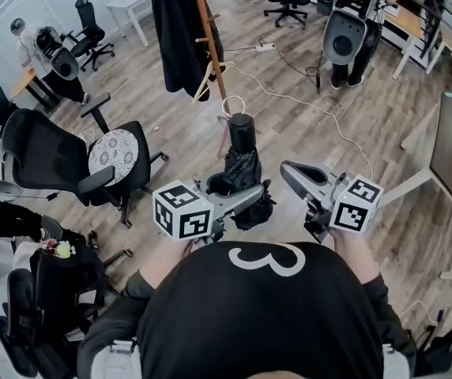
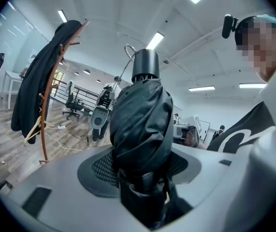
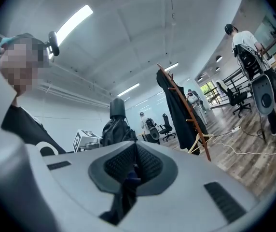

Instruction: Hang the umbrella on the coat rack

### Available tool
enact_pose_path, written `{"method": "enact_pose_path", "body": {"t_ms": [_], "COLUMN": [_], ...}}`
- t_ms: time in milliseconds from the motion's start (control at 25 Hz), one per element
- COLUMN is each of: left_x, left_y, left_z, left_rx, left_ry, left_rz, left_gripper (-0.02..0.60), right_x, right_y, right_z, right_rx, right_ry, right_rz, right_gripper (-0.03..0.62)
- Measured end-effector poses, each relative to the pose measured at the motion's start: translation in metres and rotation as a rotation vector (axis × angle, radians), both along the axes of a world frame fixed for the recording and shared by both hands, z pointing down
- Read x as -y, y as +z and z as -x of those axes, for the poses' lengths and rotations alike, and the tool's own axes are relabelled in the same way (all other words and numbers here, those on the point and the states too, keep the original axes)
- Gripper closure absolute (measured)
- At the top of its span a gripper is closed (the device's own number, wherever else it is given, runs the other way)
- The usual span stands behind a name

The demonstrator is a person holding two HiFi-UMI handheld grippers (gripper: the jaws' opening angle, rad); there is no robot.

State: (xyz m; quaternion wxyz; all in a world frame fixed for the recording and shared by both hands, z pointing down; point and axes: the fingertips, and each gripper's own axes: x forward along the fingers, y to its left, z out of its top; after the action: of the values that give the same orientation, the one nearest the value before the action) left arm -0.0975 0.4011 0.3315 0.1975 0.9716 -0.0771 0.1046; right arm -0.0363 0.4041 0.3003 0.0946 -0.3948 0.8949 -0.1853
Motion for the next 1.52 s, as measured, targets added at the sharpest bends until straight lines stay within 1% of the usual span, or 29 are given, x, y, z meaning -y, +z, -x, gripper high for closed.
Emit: {"method": "enact_pose_path", "body": {"t_ms": [200, 400, 640, 840, 1120, 1320, 1520], "left_x": [-0.009, -0.012, -0.005, 0.014, 0.066, 0.124, 0.189], "left_y": [-0.008, -0.001, 0.007, 0.018, 0.026, 0.037, 0.049], "left_z": [-0.015, -0.019, -0.022, -0.019, -0.027, -0.033, -0.039], "left_rx": [-0.014, -0.008, -0.001, 0.010, 0.008, 0.016, 0.040], "left_ry": [-0.009, -0.013, -0.025, -0.031, -0.019, -0.009, -0.002], "left_rz": [-0.027, -0.021, -0.002, 0.007, 0.033, 0.060, 0.086], "left_gripper": [0.318, 0.318, 0.318, 0.318, 0.318, 0.318, 0.318], "right_x": [-0.010, -0.010, -0.001, 0.018, 0.070, 0.125, 0.190], "right_y": [-0.003, 0.006, 0.014, 0.028, 0.035, 0.051, 0.064], "right_z": [-0.017, -0.018, -0.022, -0.017, -0.028, -0.034, -0.042], "right_rx": [-0.001, 0.000, 0.007, 0.006, 0.008, 0.021, 0.041], "right_ry": [0.004, -0.004, -0.013, -0.022, -0.005, 0.009, 0.028], "right_rz": [-0.015, -0.005, 0.012, 0.040, 0.063, 0.101, 0.146], "right_gripper": [0.567, 0.568, 0.568, 0.567, 0.567, 0.567, 0.567]}}
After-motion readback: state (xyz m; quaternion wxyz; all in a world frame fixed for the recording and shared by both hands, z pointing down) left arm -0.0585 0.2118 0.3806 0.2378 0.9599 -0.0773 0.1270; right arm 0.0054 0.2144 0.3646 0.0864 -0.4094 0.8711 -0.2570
